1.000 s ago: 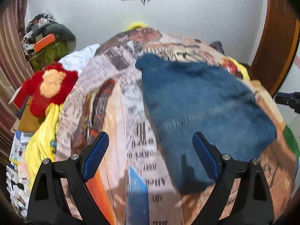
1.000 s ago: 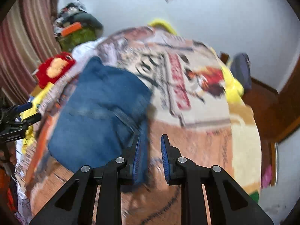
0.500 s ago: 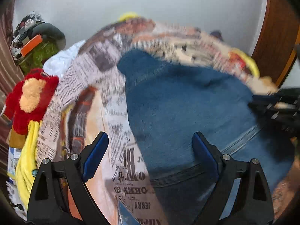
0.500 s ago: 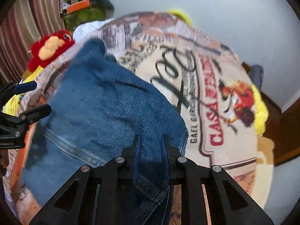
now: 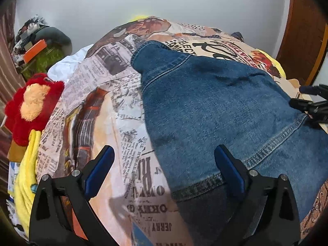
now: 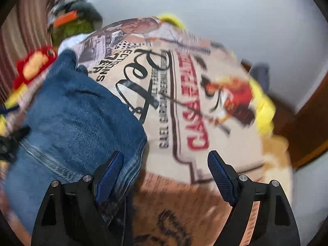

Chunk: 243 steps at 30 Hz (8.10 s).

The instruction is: Fold large clothes

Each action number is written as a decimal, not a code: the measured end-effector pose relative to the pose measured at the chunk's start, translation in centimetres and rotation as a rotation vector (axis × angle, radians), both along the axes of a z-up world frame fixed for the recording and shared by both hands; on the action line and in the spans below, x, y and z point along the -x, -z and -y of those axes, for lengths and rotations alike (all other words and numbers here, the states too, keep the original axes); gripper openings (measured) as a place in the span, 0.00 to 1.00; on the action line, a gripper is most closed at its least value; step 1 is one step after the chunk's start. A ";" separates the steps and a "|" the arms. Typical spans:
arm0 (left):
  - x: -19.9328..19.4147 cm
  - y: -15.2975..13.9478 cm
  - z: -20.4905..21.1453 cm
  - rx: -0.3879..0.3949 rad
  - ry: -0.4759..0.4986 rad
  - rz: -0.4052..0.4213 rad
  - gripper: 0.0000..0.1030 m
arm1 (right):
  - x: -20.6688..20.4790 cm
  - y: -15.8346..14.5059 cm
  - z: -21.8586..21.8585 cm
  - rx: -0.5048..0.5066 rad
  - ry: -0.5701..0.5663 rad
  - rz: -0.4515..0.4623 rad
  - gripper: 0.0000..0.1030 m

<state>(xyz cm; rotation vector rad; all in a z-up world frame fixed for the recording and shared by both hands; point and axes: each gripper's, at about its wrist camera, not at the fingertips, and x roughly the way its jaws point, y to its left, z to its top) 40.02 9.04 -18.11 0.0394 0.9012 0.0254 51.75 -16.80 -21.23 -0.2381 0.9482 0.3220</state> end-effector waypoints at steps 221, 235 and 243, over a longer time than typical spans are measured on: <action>38.5 -21.9 1.3 0.080 -0.237 0.659 1.00 | 39.9 -22.0 -7.2 -0.475 -0.244 0.526 1.00; 37.9 -21.7 1.0 0.103 -0.221 0.643 1.00 | 39.8 -21.9 -6.8 -0.483 -0.230 0.522 1.00; 37.7 -21.8 1.1 0.093 -0.213 0.641 1.00 | 39.7 -21.9 -6.8 -0.492 -0.219 0.517 1.00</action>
